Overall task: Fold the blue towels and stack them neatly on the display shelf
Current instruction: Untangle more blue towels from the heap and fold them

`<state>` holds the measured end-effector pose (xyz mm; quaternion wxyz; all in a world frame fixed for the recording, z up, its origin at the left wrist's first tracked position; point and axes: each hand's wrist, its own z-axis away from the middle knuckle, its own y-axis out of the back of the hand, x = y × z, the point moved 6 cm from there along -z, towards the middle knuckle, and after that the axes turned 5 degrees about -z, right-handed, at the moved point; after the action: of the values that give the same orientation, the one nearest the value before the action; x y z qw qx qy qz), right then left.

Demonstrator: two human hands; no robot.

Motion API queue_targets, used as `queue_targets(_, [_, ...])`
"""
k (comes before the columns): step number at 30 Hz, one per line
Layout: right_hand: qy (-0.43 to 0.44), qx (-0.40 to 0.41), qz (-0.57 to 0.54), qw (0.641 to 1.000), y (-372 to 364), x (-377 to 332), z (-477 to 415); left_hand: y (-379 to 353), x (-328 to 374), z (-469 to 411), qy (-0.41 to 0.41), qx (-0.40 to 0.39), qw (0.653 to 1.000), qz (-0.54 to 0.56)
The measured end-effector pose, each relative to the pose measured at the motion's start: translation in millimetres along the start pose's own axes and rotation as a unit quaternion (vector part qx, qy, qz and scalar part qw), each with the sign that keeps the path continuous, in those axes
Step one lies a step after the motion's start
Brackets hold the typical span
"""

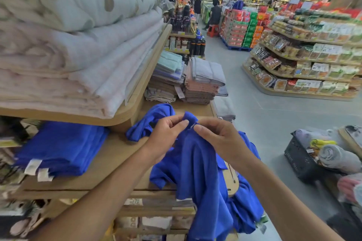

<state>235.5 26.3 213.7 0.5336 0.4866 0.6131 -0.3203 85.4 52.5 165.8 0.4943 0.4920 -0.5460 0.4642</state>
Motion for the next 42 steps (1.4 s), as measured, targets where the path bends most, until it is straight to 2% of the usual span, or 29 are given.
queue_targets(4, [0.034,0.010,0.084,0.996,-1.7,-2.7,-6.5,-3.2,11.1,15.7,-0.025,-0.039,0.999,0.007])
queue_targets(9, [0.080,0.091,0.192,0.974,2.7,-5.0,-7.4,-0.3,3.5,24.8,-0.024,-0.030,0.999,-0.018])
queue_targets(15, [0.121,0.134,0.212,0.960,-0.7,-5.4,-3.7,0.4,17.2,29.3,-0.090,-0.019,0.994,-0.058])
queue_targets(18, [0.116,0.132,0.216,0.960,0.5,-7.6,-3.7,3.9,30.3,22.4,-0.115,-0.010,0.988,-0.099])
queue_targets(22, [0.090,0.130,0.240,0.958,4.9,-13.5,-6.8,-0.9,63.0,8.8,-0.180,-0.015,0.965,-0.192])
queue_targets(25, [0.064,0.117,0.209,0.969,9.9,-21.7,-17.9,-11.1,92.7,-4.8,-0.210,-0.012,0.944,-0.255])
queue_targets(30, [0.046,0.089,0.096,0.990,29.7,-48.8,-33.3,-24.8,152.7,-29.2,-0.252,0.002,0.924,-0.289])
queue_targets(35, [0.065,0.088,0.048,0.993,45.6,-94.1,-33.5,-39.6,206.1,-42.0,-0.319,0.002,0.890,-0.324])
queue_targets(42, [0.036,0.031,-0.016,0.999,45.5,-127.6,-33.6,-46.3,260.5,-45.4,-0.394,0.018,0.840,-0.372])
